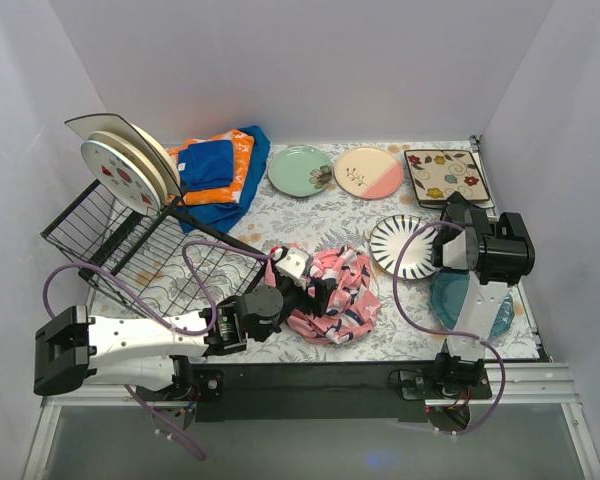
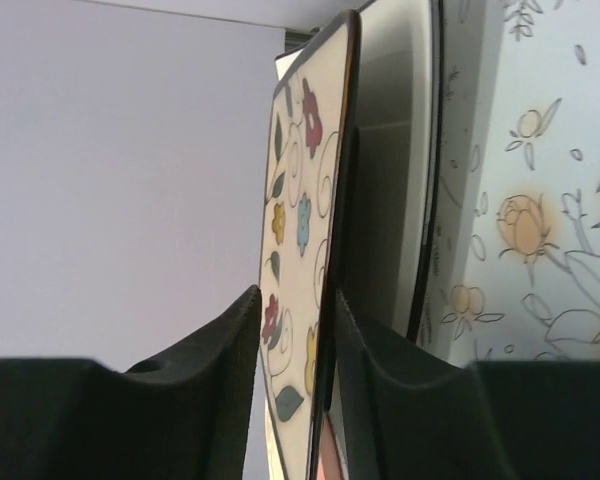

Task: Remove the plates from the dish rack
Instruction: Place the plate at the corner of the board.

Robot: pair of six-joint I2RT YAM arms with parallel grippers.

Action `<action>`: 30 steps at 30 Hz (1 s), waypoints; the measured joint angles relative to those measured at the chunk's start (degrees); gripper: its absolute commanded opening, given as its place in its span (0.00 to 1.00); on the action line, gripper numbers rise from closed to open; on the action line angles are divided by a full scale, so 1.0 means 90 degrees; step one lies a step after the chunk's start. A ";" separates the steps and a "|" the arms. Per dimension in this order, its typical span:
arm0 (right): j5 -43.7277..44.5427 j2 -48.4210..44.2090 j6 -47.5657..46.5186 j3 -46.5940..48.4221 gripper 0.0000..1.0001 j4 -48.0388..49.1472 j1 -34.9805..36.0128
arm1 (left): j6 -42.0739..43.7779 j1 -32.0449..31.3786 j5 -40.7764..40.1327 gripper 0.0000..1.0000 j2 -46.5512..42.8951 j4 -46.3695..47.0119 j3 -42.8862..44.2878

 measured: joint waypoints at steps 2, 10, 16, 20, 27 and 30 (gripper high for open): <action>-0.0058 -0.0274 0.0012 -0.0097 0.43 -0.0182 0.0000 | -0.0024 -0.0010 0.0002 0.71 -0.0058 -0.0002 0.0000; -0.0556 -0.0896 -0.0024 -0.0129 0.46 -0.1574 -0.0032 | -0.0080 -0.0036 0.0002 0.71 -0.0289 0.0000 -0.0010; -0.0952 -0.1001 0.0049 -0.0129 0.45 -0.2225 -0.0046 | -0.0087 -0.0061 -0.0002 0.71 -0.0340 -0.0005 -0.0046; -0.1178 -0.1180 -0.0398 -0.0063 0.43 -0.2652 -0.0083 | -0.0090 -0.0061 -0.0032 0.71 -0.0406 -0.0012 -0.0061; -0.2157 -0.1251 -0.2586 0.1763 0.38 -0.4976 -0.0143 | -0.0083 -0.0066 -0.0204 0.71 -0.0423 -0.0017 -0.0061; -0.2696 -0.1158 -0.3453 0.2497 0.34 -0.5639 -0.0143 | -0.0080 -0.0066 -0.0270 0.71 -0.0440 -0.0019 -0.0063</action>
